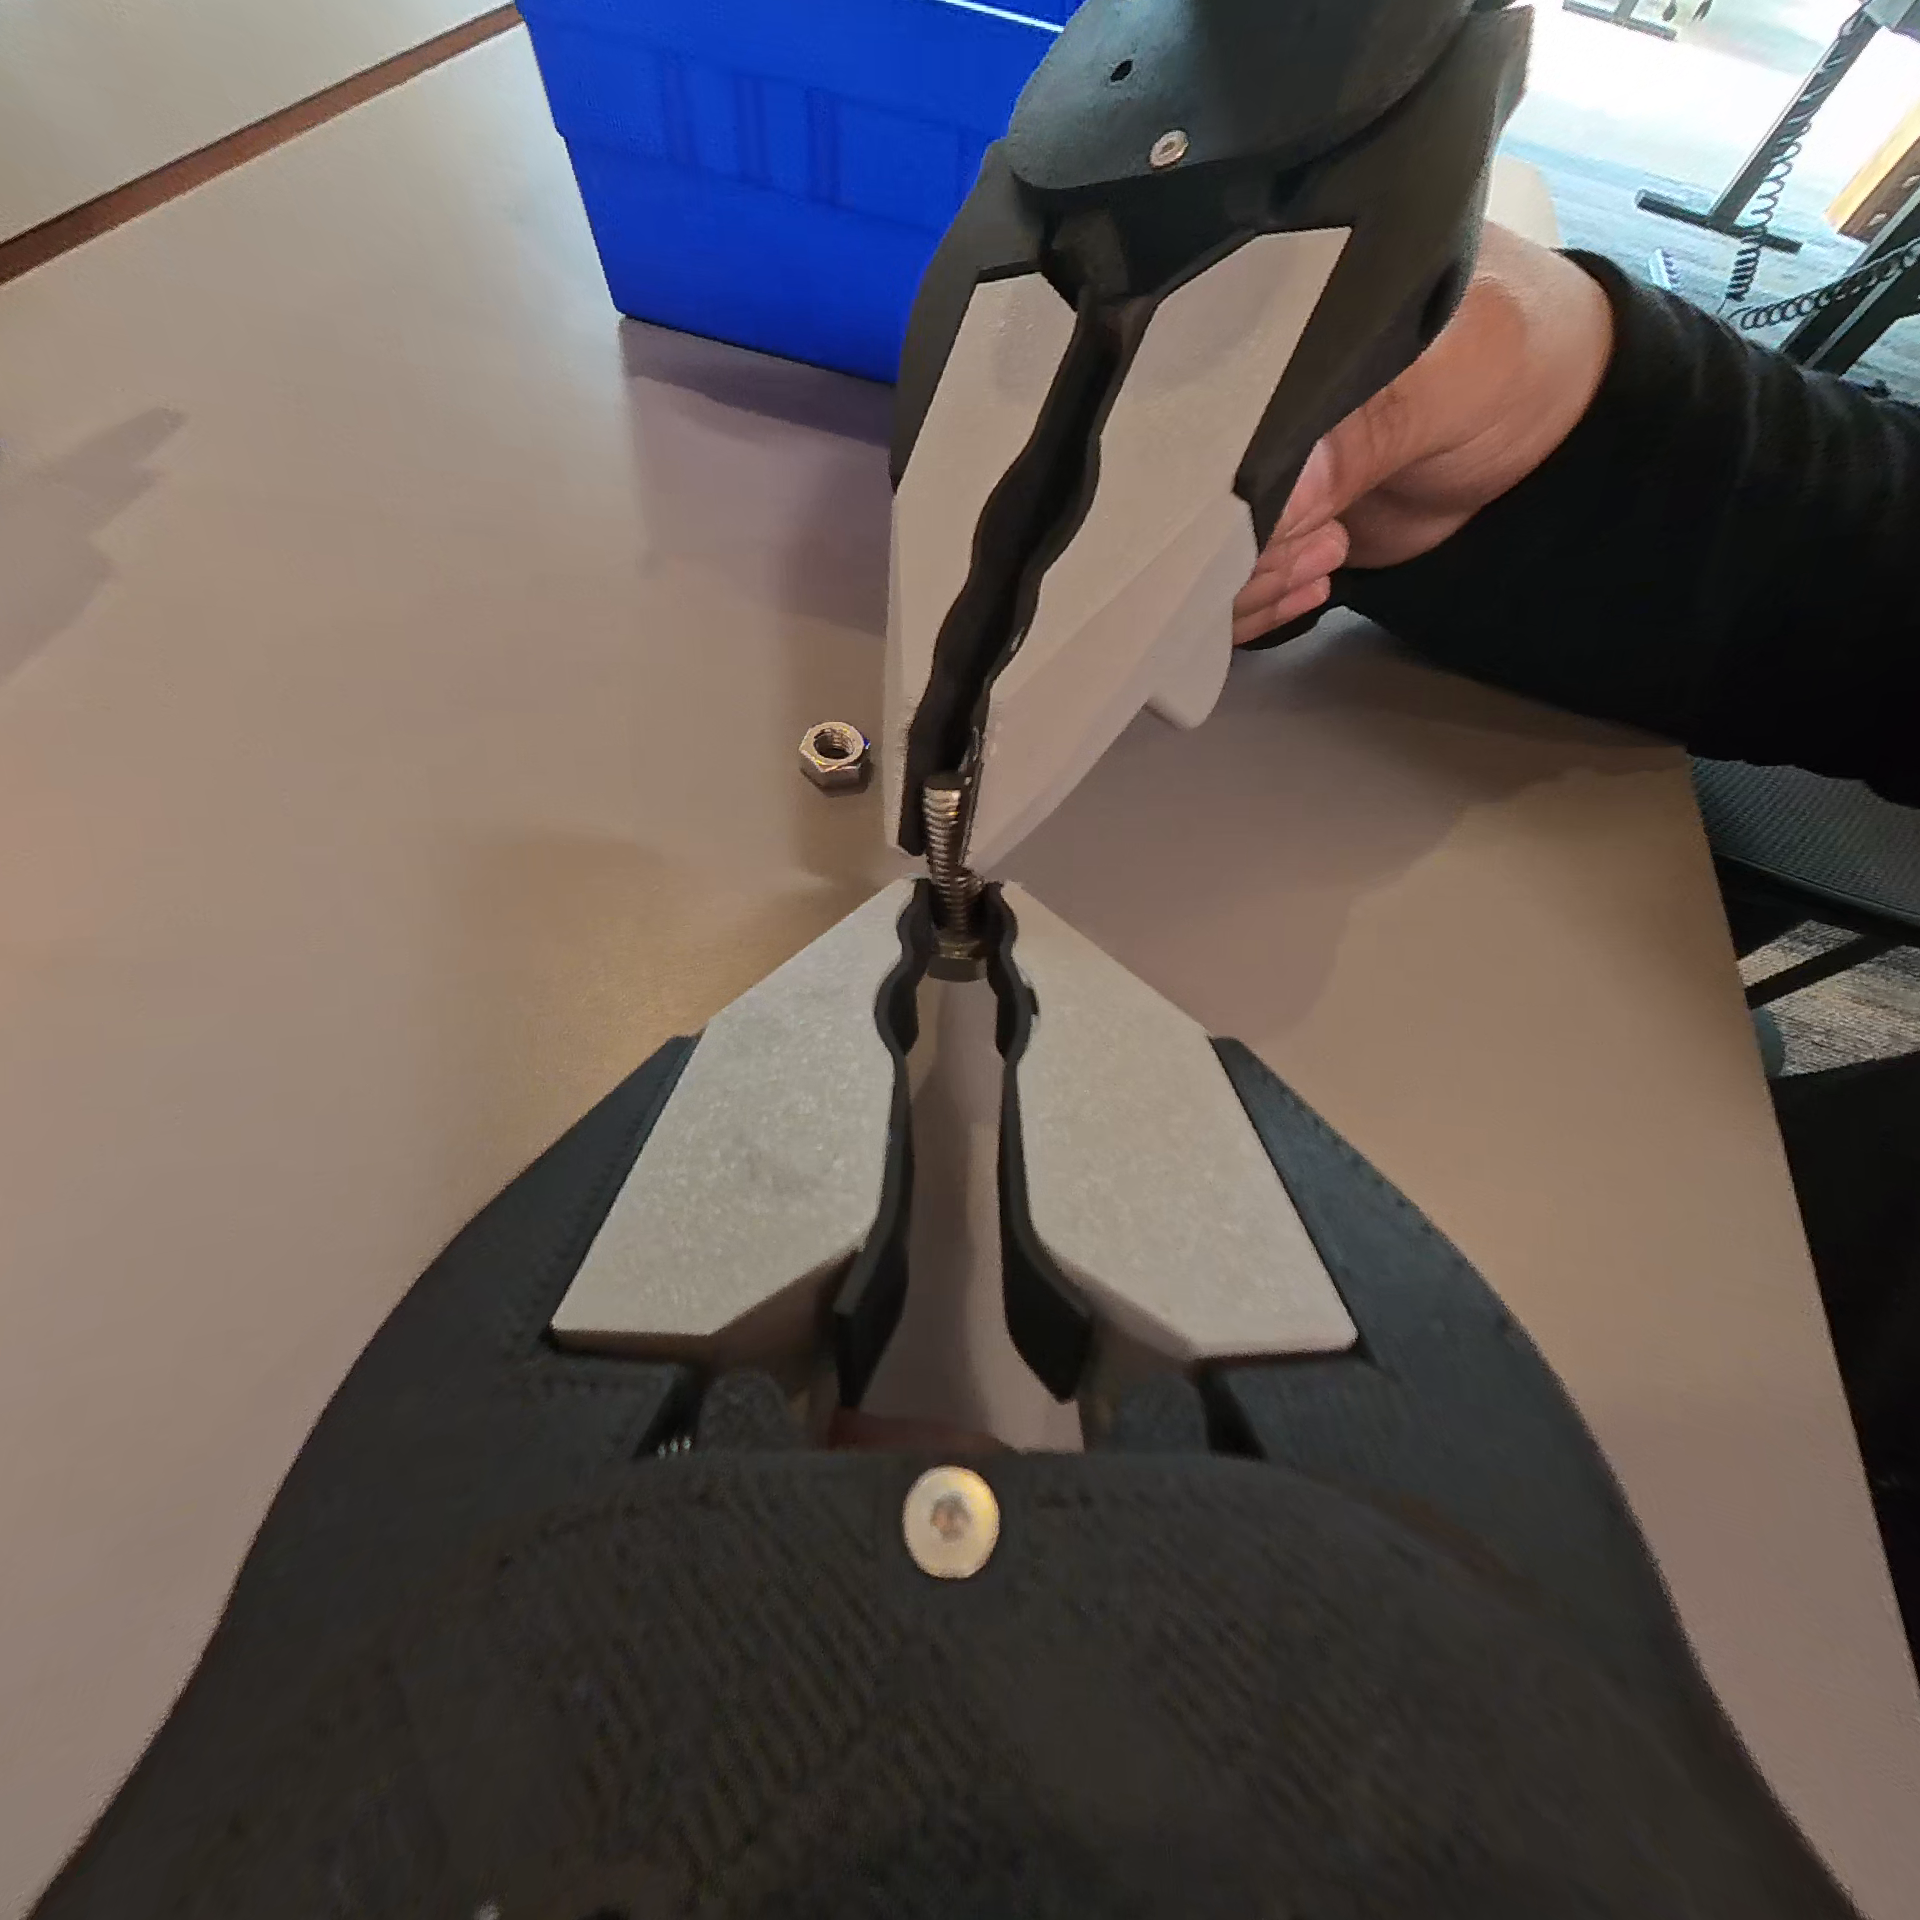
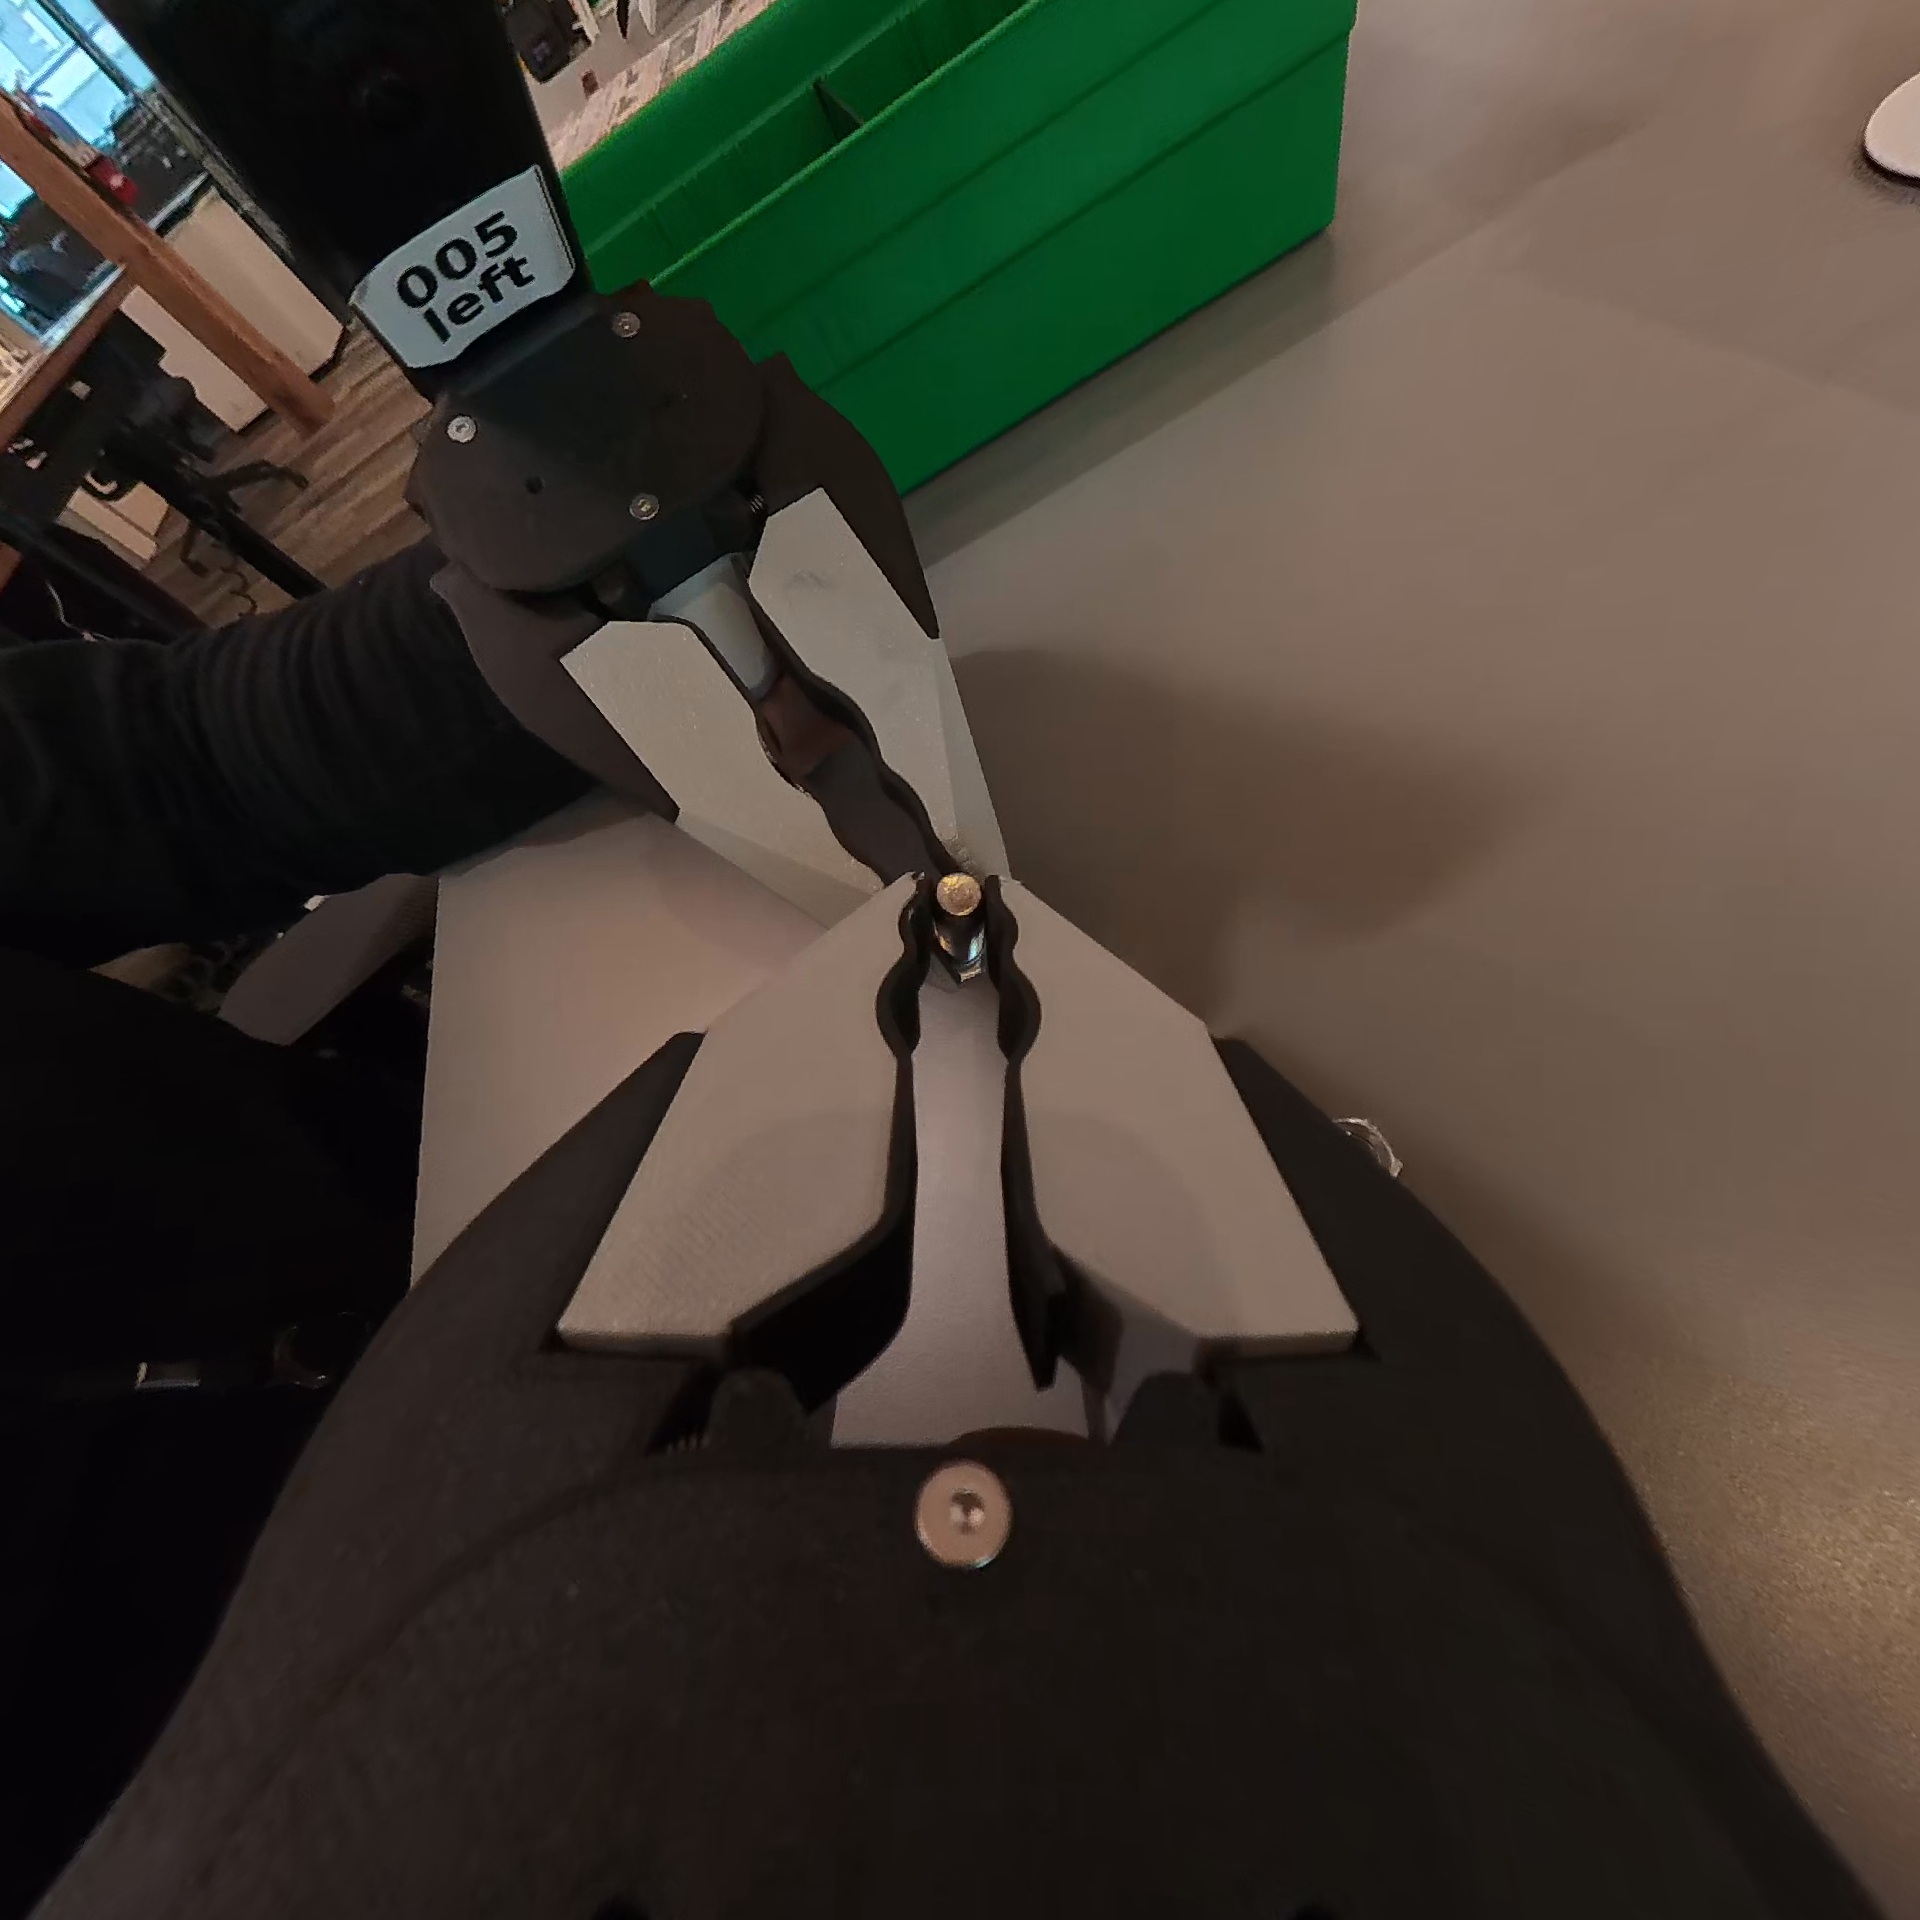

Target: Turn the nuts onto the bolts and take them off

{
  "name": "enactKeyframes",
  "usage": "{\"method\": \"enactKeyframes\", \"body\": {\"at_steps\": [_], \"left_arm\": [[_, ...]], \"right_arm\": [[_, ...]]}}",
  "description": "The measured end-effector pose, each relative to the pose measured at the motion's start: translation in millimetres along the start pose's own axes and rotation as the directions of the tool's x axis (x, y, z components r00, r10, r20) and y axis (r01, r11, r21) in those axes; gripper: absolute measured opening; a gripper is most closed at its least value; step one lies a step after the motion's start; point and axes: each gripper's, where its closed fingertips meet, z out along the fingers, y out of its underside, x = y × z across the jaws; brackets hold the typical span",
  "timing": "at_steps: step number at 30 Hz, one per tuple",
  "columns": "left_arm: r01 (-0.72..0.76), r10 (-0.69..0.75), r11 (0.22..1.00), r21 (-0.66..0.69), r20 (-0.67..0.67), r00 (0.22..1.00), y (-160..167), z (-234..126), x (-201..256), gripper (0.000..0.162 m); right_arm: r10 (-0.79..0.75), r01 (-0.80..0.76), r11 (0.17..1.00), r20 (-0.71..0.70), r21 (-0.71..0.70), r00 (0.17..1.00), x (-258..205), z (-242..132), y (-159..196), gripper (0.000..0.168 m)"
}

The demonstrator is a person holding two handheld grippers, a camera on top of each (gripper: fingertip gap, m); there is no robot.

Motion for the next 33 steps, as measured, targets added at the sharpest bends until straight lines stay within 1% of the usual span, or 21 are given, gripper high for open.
{"method": "enactKeyframes", "body": {"at_steps": [4,6,8,11,12,15,17,19,22,23,24,26,32,33], "left_arm": [[-0.004,0.004,1.0,-0.001,0.016,1.0,0,-1,-3,0.007],[0.001,-0.001,1.0,0.0,0.025,1.0,2,-1,-7,0.007],[0.026,-0.027,0.999,0.02,0.032,0.999,0,-3,-12,0.007],[0.039,-0.041,0.996,0.083,0.014,0.999,-8,-9,-15,0.007],[0.045,-0.046,0.994,0.099,0.006,0.999,-10,-10,-15,0.007],[0.031,-0.023,0.987,0.156,-0.052,0.998,-18,-14,-7,0.007],[0.013,0.005,0.982,0.188,-0.093,0.996,-22,-16,0,0.007],[-0.018,0.047,0.977,0.212,-0.133,0.99,-25,-18,8,0.007],[-0.052,0.098,0.971,0.233,-0.193,0.976,-26,-21,20,0.007],[-0.059,0.109,0.97,0.236,-0.206,0.972,-26,-22,23,0.007],[-0.062,0.116,0.969,0.241,-0.219,0.969,-26,-23,25,0.007],[-0.067,0.134,0.965,0.255,-0.253,0.958,-27,-26,31,0.007],[-0.049,0.119,0.963,0.264,-0.255,0.96,-28,-27,29,0.007],[-0.049,0.118,0.964,0.262,-0.252,0.961,-28,-27,28,0.007]], "right_arm": [[-0.022,0.022,1.0,-0.016,0.002,1.0,3,-6,-1,0.008],[-0.053,0.053,0.999,-0.096,-0.001,0.994,14,-15,-3,0.015],[-0.097,0.09,0.995,-0.19,-0.044,0.977,29,-25,2,0.022],[-0.148,0.113,0.986,-0.329,-0.123,0.933,54,-39,12,0.024],[-0.154,0.105,0.983,-0.353,-0.153,0.923,61,-42,17,0.025],[-0.157,0.078,0.97,-0.347,-0.231,0.925,67,-42,33,0.032],[-0.204,0.116,0.957,-0.332,-0.267,0.921,68,-41,38,0.032],[-0.247,0.165,0.949,-0.308,-0.268,0.919,66,-38,38,0.03],[-0.291,0.22,0.94,-0.276,-0.261,0.916,64,-35,37,0.03],[-0.308,0.234,0.937,-0.292,-0.261,0.906,68,-36,36,0.028],[-0.311,0.232,0.935,-0.306,-0.267,0.9,73,-37,37,0.028],[-0.303,0.225,0.935,-0.286,-0.273,0.909,75,-35,41,0.028],[-0.314,0.245,0.927,-0.233,-0.285,0.92,76,-25,48,0.027],[-0.323,0.253,0.926,-0.237,-0.281,0.916,77,-24,48,0.025]]}}
